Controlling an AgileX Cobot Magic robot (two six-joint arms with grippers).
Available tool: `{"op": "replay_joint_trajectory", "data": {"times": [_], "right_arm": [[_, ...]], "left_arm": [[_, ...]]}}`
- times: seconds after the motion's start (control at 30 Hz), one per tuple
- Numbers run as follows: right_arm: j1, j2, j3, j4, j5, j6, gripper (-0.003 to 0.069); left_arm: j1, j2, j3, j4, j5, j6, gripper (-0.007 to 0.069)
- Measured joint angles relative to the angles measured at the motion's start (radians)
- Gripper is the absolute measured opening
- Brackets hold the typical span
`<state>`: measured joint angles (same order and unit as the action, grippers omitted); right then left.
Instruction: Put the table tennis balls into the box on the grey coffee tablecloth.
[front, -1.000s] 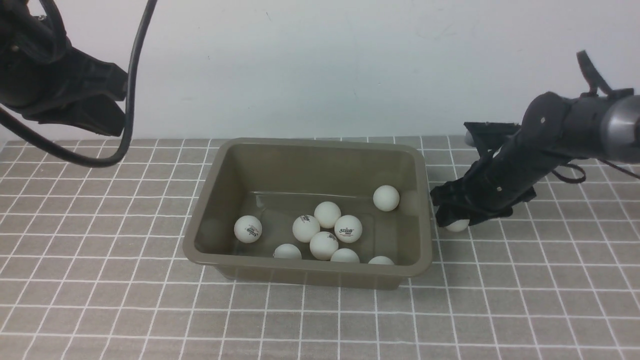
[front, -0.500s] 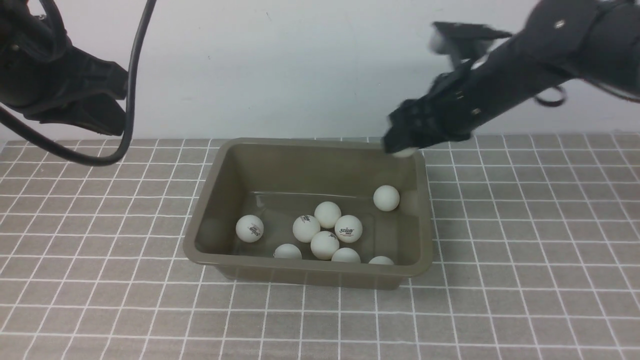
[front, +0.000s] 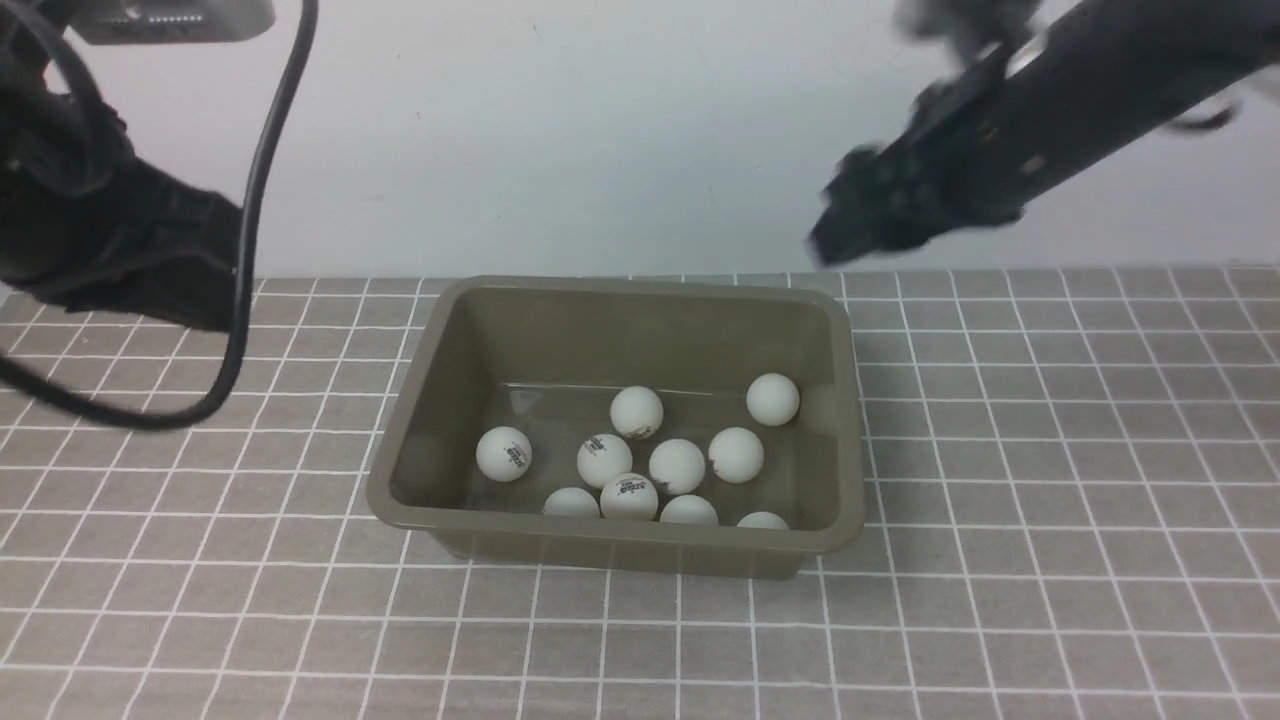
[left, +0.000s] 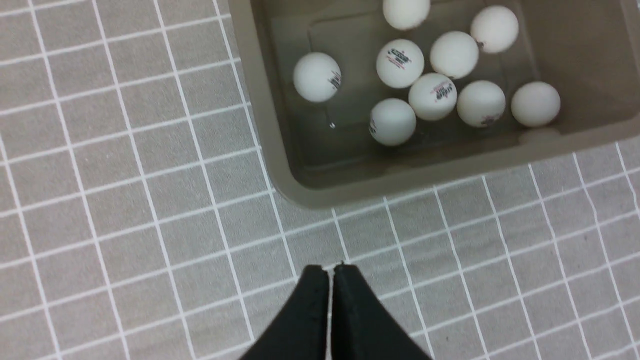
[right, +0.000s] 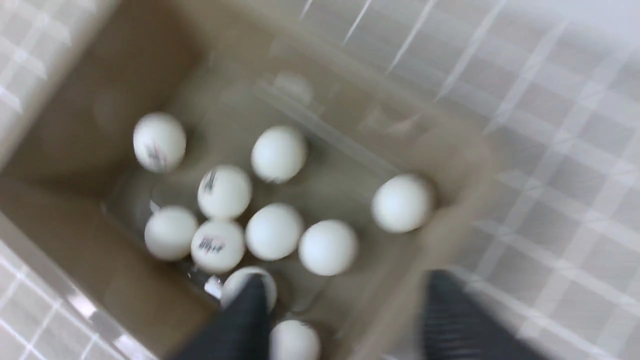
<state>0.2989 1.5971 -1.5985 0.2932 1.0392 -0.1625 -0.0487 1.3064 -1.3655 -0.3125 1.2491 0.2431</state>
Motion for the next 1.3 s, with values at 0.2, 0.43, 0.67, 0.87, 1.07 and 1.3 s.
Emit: {"op": "replay_joint_trajectory", "data": {"times": [0.2,0.43,0.67,0.87,1.07,1.3], "right_arm": [[-0.013,-0.349,0.087,-0.117,-0.033,0.076,-0.0003],[-0.013,-0.831,0.498,-0.214,-0.319,0.189,-0.0013],[-0.013,-1.332,0.944,-0.235,-0.682,0.236,-0.0013],[-0.013,-1.607,1.165,-0.269,-0.827,0.298,-0.0013],[-0.019,-1.611,1.195,-0.281,-0.857,0.304,-0.0013],[-0.019,-1.611,1.195,-0.293,-0.857,0.305,-0.0013]], "left_arm": [[0.000,-0.120,0.115,-0.008,-0.048,0.002,-0.0005],[0.000,-0.242,0.192,-0.050,-0.148,0.024,-0.0005],[0.000,-0.299,0.196,-0.126,-0.157,0.070,-0.0005],[0.000,-0.375,0.226,-0.154,-0.159,0.083,-0.0005],[0.000,-0.567,0.372,-0.153,-0.267,0.068,-0.0005],[0.000,-0.894,0.557,-0.153,-0.344,0.064,-0.0005]]}}
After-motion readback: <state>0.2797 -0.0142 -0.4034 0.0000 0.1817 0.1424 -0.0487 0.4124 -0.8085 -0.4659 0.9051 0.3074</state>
